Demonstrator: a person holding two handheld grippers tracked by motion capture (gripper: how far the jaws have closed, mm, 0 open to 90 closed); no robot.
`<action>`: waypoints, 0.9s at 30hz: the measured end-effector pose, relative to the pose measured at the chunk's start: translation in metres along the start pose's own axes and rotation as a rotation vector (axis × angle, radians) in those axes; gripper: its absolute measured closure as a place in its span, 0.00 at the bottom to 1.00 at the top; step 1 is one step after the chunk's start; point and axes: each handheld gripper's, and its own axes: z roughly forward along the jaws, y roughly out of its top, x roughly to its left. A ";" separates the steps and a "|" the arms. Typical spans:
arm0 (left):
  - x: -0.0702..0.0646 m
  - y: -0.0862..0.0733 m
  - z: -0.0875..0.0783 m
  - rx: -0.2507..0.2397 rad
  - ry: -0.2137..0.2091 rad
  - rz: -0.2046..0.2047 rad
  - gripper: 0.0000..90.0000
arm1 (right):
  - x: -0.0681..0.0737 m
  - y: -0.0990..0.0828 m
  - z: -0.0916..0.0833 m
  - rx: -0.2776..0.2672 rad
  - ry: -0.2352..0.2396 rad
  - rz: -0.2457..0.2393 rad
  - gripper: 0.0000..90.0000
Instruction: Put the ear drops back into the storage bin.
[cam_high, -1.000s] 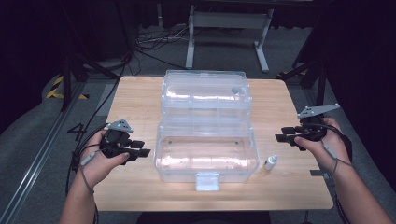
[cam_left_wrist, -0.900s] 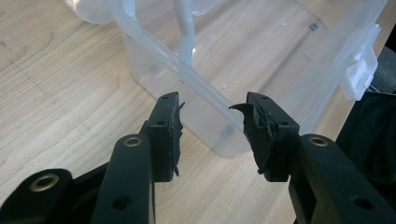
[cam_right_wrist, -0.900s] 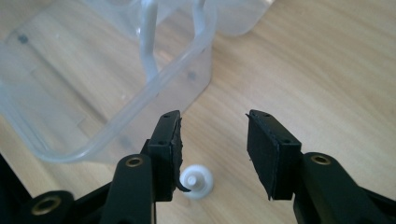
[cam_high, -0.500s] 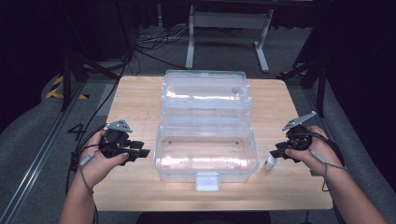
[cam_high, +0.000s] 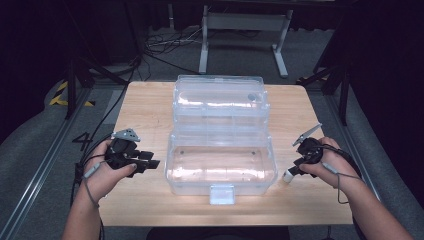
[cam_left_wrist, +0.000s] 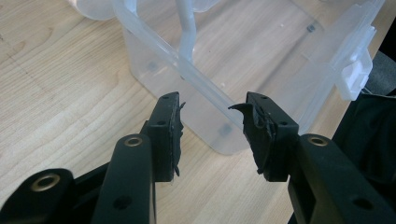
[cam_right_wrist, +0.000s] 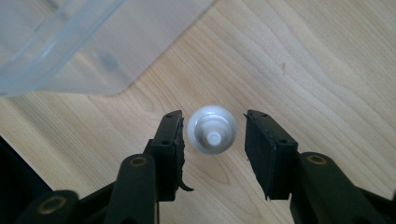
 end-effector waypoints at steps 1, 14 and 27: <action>0.000 0.000 0.000 0.001 0.001 0.000 0.63 | 0.001 0.001 0.001 0.011 -0.001 -0.005 0.68; -0.001 0.000 0.001 0.000 -0.003 -0.002 0.64 | 0.006 0.008 0.009 0.093 -0.035 -0.065 0.79; -0.001 0.001 0.001 0.003 -0.003 -0.003 0.65 | 0.005 0.013 -0.007 0.077 -0.030 -0.094 0.79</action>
